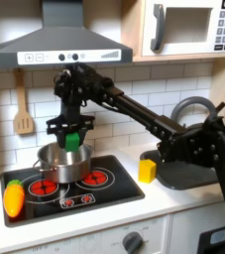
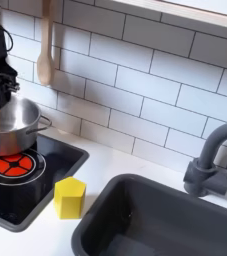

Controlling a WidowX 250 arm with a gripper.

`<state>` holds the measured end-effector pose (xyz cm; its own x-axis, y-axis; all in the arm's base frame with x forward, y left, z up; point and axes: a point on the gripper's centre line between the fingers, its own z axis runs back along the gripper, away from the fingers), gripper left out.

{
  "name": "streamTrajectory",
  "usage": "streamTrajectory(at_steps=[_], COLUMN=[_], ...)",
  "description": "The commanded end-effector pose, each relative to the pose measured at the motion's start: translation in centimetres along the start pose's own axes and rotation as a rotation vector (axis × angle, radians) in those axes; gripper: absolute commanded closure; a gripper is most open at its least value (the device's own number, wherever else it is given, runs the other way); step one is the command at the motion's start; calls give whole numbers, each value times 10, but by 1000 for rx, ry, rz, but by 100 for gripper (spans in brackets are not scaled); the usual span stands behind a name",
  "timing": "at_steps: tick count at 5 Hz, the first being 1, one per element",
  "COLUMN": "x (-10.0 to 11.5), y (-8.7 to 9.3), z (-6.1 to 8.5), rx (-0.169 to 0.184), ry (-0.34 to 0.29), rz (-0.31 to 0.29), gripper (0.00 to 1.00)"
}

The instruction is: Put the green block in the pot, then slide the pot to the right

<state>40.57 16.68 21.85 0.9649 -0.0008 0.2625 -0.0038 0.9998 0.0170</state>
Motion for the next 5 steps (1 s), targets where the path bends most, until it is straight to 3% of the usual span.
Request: streamTrajectory(at_steps=[1, 2, 4, 5], x=[9, 10, 12, 10], y=[-4, 0, -2, -2], z=[-8, -18, -20, -19], rx=[-14, -27, -36, -35], ry=[-18, -3, -12, -1], rz=[12, 26, 19, 17], gripper=[100, 100, 100, 0])
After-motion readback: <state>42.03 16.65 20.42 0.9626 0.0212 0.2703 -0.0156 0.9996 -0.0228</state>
